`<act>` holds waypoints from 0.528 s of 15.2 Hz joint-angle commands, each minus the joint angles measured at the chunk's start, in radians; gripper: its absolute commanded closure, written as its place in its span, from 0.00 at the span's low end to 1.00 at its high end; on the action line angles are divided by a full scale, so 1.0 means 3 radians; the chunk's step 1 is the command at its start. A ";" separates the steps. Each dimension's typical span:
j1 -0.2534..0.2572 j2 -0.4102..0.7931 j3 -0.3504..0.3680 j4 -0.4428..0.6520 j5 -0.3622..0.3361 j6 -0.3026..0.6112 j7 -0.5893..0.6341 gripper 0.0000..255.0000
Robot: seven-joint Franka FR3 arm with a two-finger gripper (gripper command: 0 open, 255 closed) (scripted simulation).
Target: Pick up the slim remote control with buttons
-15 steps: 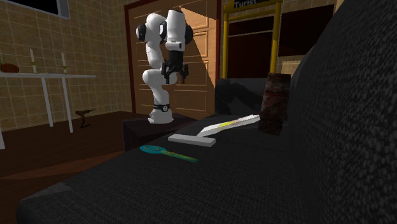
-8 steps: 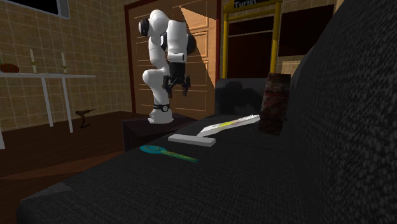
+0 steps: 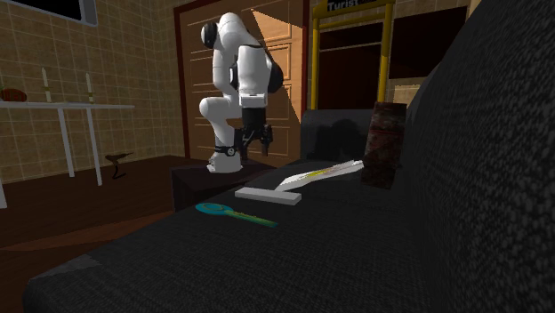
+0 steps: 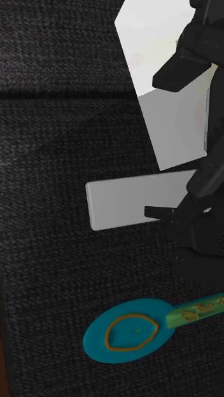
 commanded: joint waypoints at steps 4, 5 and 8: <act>-0.0081 0.0689 0.0082 0.0500 0.0334 0.0229 -0.0404 0.00; -0.0106 0.0820 0.0109 0.0609 0.0391 0.0260 -0.0473 0.00; -0.0138 0.0972 0.0148 0.0676 0.0453 0.0349 -0.0538 0.00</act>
